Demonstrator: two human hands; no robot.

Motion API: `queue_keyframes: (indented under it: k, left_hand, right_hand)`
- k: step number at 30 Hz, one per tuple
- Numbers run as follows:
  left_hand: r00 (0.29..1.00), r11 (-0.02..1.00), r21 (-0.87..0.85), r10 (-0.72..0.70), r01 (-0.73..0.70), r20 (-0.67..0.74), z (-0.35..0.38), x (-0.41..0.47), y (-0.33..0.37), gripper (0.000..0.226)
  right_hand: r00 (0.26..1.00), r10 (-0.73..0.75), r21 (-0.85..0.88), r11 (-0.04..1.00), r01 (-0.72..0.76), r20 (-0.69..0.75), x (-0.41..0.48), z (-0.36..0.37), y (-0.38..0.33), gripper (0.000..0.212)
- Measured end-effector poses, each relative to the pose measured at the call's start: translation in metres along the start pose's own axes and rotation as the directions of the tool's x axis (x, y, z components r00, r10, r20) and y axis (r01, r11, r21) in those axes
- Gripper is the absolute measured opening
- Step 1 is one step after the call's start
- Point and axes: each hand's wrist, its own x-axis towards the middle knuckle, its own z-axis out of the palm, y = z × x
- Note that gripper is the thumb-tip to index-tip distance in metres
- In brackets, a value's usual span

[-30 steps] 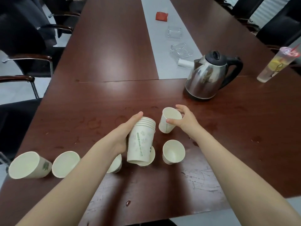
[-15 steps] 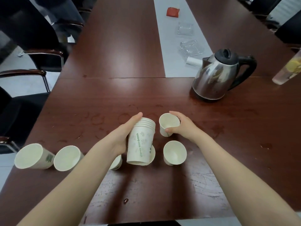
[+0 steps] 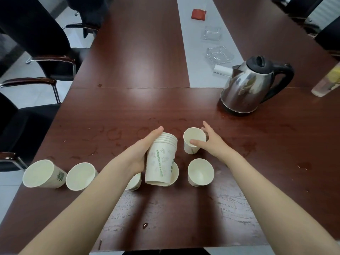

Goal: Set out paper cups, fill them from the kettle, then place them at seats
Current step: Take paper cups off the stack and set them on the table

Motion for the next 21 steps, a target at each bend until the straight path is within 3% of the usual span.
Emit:
queue_keyframes:
  k: [2,5,8,11,13,21]
  left_hand:
    - [1.0,1.0,0.007,-0.001,0.001,0.005,-0.001,0.0,0.001,0.054]
    - [1.0,1.0,0.019,0.008,-0.008,0.014,0.001,0.0,0.001,0.05]
    - [0.999,0.999,0.031,0.039,-0.04,0.013,0.005,0.0,0.002,0.052]
    - [0.998,0.998,0.031,0.059,-0.06,0.036,0.007,-0.001,0.004,0.065]
    - [0.996,0.997,0.026,0.075,-0.077,0.057,0.006,-0.002,0.005,0.071]
    - [0.997,0.997,0.044,0.065,-0.067,0.045,-0.004,-0.007,0.003,0.079]
  right_hand:
    - [0.992,-0.047,-0.074,0.996,0.038,-0.119,-0.004,-0.001,-0.006,0.085]
    - [0.929,-0.273,-0.2,0.953,0.227,-0.251,-0.013,-0.004,-0.028,0.043]
    - [0.918,-0.372,-0.13,0.926,0.355,-0.138,-0.027,-0.003,-0.065,0.015]
    - [0.926,-0.36,0.058,0.933,0.356,0.113,-0.04,0.002,-0.094,0.015]
    - [0.916,-0.34,0.081,0.94,0.331,0.212,-0.042,0.007,-0.101,0.018]
    - [0.892,-0.321,0.022,0.943,0.331,0.318,-0.039,0.017,-0.105,0.021]
